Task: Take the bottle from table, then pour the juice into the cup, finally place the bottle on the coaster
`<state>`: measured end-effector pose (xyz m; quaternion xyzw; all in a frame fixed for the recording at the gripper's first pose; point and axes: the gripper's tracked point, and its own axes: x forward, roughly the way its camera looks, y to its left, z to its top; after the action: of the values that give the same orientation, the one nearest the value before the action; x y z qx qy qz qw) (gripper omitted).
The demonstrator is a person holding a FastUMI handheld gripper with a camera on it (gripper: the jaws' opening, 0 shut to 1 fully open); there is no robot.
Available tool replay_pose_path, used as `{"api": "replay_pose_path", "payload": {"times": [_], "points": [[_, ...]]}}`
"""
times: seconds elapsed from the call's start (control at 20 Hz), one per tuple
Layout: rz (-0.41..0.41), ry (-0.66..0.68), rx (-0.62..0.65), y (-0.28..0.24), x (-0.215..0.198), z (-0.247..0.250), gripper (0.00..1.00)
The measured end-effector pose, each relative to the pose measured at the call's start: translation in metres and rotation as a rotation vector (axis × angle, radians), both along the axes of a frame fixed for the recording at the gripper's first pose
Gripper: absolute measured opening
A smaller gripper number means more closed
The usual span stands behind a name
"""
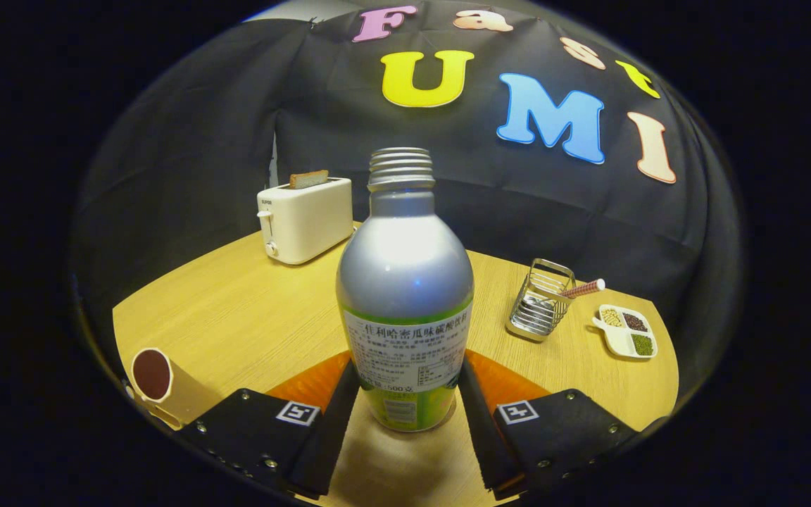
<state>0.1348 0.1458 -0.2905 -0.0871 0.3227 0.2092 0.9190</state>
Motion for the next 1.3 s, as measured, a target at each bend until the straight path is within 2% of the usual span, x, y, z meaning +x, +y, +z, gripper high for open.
{"api": "replay_pose_path", "payload": {"times": [0.65,1.25,1.3], "points": [[-0.05,-0.004,0.037,0.001,0.029,-0.037,0.78],[-0.074,-0.024,0.034,-0.012,0.016,-0.052,0.81],[-0.079,-0.028,0.04,-0.012,0.015,-0.048,0.86]]}}
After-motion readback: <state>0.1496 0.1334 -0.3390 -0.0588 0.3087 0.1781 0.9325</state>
